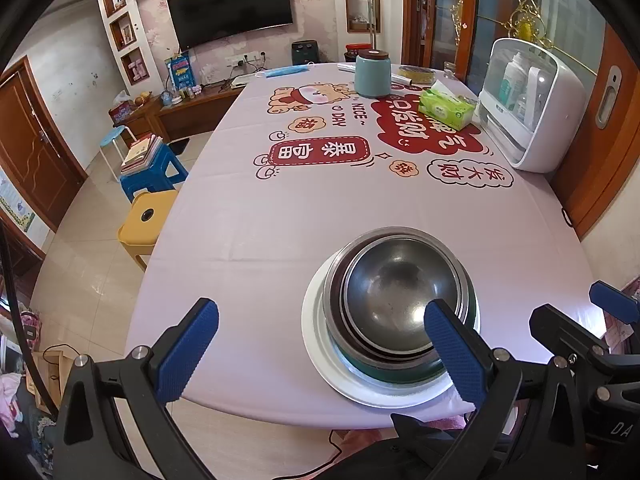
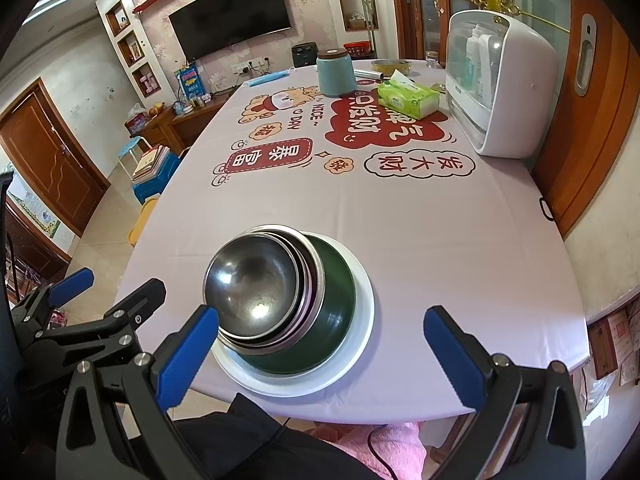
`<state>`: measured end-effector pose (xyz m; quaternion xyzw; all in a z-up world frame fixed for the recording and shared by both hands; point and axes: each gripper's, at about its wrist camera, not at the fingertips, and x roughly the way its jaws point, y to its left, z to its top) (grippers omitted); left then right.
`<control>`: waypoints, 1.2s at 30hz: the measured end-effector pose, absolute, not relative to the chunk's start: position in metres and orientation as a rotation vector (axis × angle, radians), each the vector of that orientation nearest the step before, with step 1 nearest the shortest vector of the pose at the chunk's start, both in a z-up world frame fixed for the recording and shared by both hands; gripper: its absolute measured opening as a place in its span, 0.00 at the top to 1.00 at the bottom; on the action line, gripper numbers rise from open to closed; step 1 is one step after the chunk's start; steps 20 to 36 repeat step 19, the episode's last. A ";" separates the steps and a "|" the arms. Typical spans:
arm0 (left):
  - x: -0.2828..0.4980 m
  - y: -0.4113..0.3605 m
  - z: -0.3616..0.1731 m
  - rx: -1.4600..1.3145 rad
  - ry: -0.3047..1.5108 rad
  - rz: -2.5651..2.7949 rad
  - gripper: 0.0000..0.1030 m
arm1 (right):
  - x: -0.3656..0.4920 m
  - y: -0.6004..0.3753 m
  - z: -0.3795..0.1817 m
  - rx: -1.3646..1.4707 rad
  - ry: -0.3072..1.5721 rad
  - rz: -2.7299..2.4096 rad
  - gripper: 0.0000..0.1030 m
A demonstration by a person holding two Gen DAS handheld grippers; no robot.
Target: Organize plates and bowls
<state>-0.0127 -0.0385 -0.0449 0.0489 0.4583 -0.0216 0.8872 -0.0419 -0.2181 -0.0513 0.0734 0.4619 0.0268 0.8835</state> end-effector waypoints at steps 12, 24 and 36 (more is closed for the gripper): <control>-0.014 -0.040 -0.045 0.103 0.952 -0.043 0.01 | -0.042 -0.218 -0.057 0.155 0.964 0.054 0.00; -0.014 -0.040 -0.045 0.102 0.952 -0.045 0.01 | -0.042 -0.218 -0.057 0.155 0.965 0.054 0.00; -0.014 -0.040 -0.045 0.102 0.952 -0.045 0.01 | -0.042 -0.218 -0.057 0.155 0.965 0.054 0.00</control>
